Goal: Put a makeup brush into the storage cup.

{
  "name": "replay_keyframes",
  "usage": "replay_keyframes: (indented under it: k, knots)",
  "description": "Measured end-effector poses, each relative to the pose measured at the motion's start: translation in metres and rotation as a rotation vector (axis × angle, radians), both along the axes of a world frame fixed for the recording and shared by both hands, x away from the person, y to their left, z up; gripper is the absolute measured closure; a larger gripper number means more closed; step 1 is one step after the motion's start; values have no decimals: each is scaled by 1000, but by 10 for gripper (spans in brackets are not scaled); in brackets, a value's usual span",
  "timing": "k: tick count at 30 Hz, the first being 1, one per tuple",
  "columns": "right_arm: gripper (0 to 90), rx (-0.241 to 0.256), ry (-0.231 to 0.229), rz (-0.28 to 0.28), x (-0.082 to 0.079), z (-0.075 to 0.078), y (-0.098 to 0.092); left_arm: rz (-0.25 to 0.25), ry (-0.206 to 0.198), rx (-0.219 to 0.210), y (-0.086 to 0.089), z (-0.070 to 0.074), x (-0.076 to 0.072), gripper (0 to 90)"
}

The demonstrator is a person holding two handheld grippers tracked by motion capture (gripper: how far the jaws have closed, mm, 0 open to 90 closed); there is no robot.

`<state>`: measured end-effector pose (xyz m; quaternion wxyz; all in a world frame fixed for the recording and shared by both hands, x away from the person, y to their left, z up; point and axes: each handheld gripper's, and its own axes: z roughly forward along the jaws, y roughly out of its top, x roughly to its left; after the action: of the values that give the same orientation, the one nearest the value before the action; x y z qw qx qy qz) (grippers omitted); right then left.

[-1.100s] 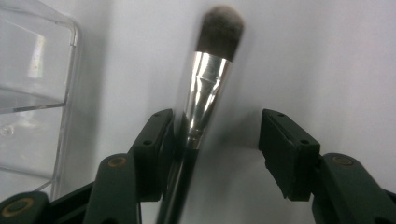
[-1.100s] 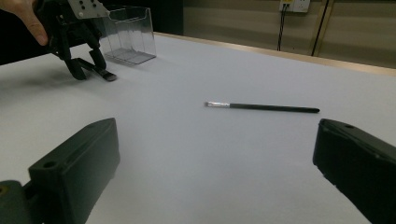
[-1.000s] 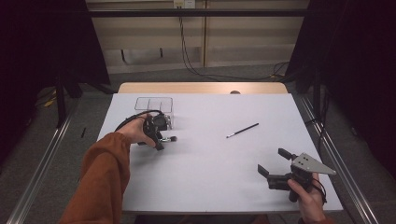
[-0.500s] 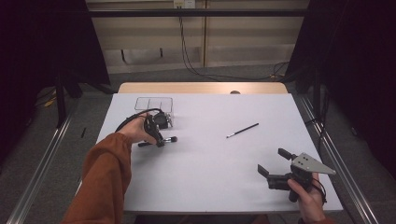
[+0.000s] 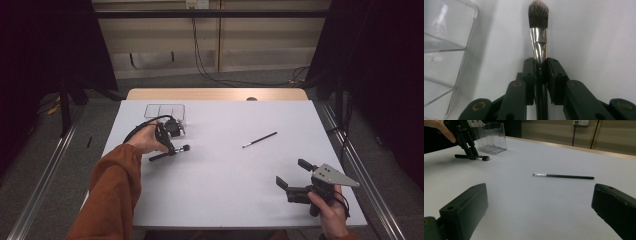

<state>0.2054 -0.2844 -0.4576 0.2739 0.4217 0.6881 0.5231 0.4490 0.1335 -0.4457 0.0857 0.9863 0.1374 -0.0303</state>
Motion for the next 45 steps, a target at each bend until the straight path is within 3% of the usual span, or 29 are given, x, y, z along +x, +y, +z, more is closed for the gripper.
replay_keyframes:
  k: [10, 11, 12, 19, 23, 36, 39, 42, 45]
  knots:
    - [1, -2, 0, -2, 0, 0, -1, 53, -4, -10, 2, 1, 0, 786]
    - [1, -2, 0, -2, 0, 0, -1, 55, 17, -22, 3, 1, 0, 787]
    - [1, -2, 0, -4, 0, 0, -1, 65, -7, -26, 3, 2, -1, 787]
    - [1, -4, -1, -4, 0, 0, -1, 103, -22, -163, 13, 22, 0, 789]
    - [1, -2, 0, -4, 0, 0, -1, 119, -28, -170, 15, 23, -1, 789]
    - [1, -3, 0, -10, 0, 0, -1, 202, -56, -266, 38, 27, -10, 788]
    - [1, 1, 1, -10, 0, 0, 0, 198, -36, -310, 44, 29, -13, 788]
    - [1, 2, 1, -10, 0, 0, 0, 242, -43, -387, 48, 28, -17, 788]
    - [1, 2, 1, -12, 0, 0, -1, 271, -82, -441, 51, 29, -21, 788]
